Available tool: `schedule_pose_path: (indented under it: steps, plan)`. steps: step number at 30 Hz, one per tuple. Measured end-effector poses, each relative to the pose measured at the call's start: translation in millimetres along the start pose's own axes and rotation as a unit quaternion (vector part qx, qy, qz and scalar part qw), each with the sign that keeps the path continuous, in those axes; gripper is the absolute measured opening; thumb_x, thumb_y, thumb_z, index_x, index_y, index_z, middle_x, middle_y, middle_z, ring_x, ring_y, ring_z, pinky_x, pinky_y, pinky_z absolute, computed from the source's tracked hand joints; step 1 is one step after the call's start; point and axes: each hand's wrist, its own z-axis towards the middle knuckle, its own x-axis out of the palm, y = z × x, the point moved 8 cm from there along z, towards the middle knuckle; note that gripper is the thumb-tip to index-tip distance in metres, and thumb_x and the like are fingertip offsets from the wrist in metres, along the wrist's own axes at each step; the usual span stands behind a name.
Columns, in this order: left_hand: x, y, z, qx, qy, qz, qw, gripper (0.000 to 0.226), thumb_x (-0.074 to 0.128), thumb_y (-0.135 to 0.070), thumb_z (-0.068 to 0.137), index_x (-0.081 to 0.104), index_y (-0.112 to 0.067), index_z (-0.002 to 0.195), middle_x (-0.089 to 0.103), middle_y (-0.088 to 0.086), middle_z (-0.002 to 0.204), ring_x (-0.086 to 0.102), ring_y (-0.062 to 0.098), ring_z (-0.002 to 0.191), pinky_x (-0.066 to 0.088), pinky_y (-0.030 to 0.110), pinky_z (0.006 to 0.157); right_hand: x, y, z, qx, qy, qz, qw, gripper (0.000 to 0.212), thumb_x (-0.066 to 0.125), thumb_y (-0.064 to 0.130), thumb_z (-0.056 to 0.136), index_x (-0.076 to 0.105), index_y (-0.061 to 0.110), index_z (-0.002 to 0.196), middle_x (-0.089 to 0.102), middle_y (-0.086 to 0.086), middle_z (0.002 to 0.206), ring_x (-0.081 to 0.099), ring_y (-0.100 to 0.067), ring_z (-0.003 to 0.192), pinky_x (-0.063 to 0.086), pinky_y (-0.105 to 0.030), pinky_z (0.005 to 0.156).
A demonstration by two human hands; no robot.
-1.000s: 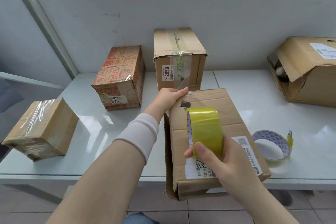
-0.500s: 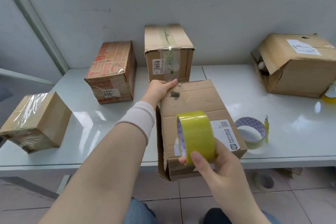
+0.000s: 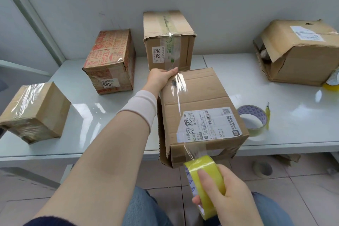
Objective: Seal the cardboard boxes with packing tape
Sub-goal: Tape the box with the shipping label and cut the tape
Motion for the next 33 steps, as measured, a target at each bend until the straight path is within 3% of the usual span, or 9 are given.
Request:
schedule_pose_path:
  steps: [3,5,8,10,13,15,24,31,33]
  plan:
    - [0.0,-2.8,1.5,0.021,-0.006,0.031,0.999,0.043,0.063,-0.047,0.086,0.07,-0.011,0.109,0.068,0.004,0.097,0.061,0.02,0.09,0.044,0.026,0.075,3.3,-10.9,7.6,-0.005,-0.01,-0.007,1.0,0.013,0.059,0.034,0.086,0.059,0.021,0.086,0.069,0.0,0.057,0.064,-0.001,0.053,0.044,-0.008,0.051]
    - [-4.9,-12.8,-0.7,0.076,-0.042,0.133,0.987,0.039,0.057,-0.049,0.089,0.072,-0.015,0.104,0.068,0.003,0.097,0.061,0.022,0.099,0.045,0.028,0.08,7.5,-13.3,11.8,-0.01,-0.013,-0.006,1.0,0.015,0.059,0.035,0.085,0.059,0.02,0.09,0.07,-0.002,0.066,0.065,0.0,0.054,0.042,-0.007,0.049]
    - [-8.4,-42.9,-33.5,0.225,-0.095,0.263,0.933,0.044,0.054,-0.046,0.092,0.059,-0.019,0.126,0.058,0.004,0.129,0.051,0.021,0.122,0.04,0.035,0.101,12.8,-13.8,15.8,-0.022,-0.011,-0.002,1.0,0.014,0.057,0.034,0.087,0.057,0.021,0.091,0.069,-0.004,0.074,0.065,0.0,0.056,0.042,-0.009,0.048]
    - [9.7,-53.0,-75.2,0.298,-0.006,0.276,0.914,0.054,0.052,-0.047,0.091,0.047,-0.021,0.138,0.04,0.004,0.148,0.032,0.02,0.139,0.025,0.038,0.114,13.8,-11.2,17.3,-0.036,-0.011,0.015,0.999,0.012,0.057,0.03,0.088,0.059,0.019,0.09,0.069,-0.007,0.073,0.065,0.0,0.055,0.042,-0.009,0.046]
    - [49.2,-34.7,-135.5,0.298,0.18,0.378,0.858,0.072,0.041,-0.058,0.088,0.022,-0.025,0.15,0.008,-0.002,0.159,0.0,0.015,0.147,0.003,0.036,0.119,12.1,-0.3,26.1,-0.07,-0.018,0.032,0.997,0.009,0.057,0.026,0.089,0.06,0.019,0.085,0.07,-0.004,0.066,0.064,0.0,0.052,0.042,-0.01,0.046]
    - [57.9,-22.0,-144.2,0.299,0.198,0.443,0.822,0.075,0.033,-0.06,0.09,0.009,-0.024,0.152,-0.004,-0.001,0.159,-0.011,0.015,0.146,-0.007,0.034,0.118,12.6,8.5,36.7,-0.088,-0.012,0.03,0.996,0.01,0.055,0.027,0.091,0.058,0.019,0.084,0.07,-0.003,0.07,0.063,0.003,0.053,0.042,-0.009,0.046]
    - [62.6,-25.3,-108.2,0.283,0.163,0.468,0.821,0.069,0.029,-0.054,0.097,0.002,-0.024,0.152,-0.006,-0.006,0.16,-0.009,0.01,0.146,-0.005,0.026,0.116,11.8,7.3,63.2,-0.092,0.022,0.042,0.995,0.016,0.05,0.038,0.091,0.054,0.023,0.088,0.066,0.0,0.079,0.065,-0.003,0.058,0.052,-0.021,0.055]
    - [61.5,-26.1,-110.3,0.28,0.158,0.476,0.818,0.068,0.027,-0.054,0.097,0.001,-0.024,0.152,-0.007,-0.007,0.159,-0.01,0.009,0.146,-0.005,0.027,0.116,16.3,-2.4,77.2,-0.041,0.036,0.021,0.998,0.02,0.053,0.04,0.091,0.053,0.02,0.086,0.068,0.003,0.062,0.065,-0.006,0.058,0.052,-0.026,0.059]
    - [62.0,-26.5,-110.8,0.284,0.158,0.476,0.817,0.068,0.027,-0.054,0.097,0.001,-0.023,0.152,-0.008,-0.006,0.16,-0.01,0.01,0.146,-0.006,0.027,0.117,17.0,-1.4,80.4,-0.048,0.056,0.014,0.997,0.02,0.052,0.041,0.091,0.054,0.022,0.087,0.069,0.003,0.066,0.065,-0.005,0.062,0.052,-0.024,0.06]
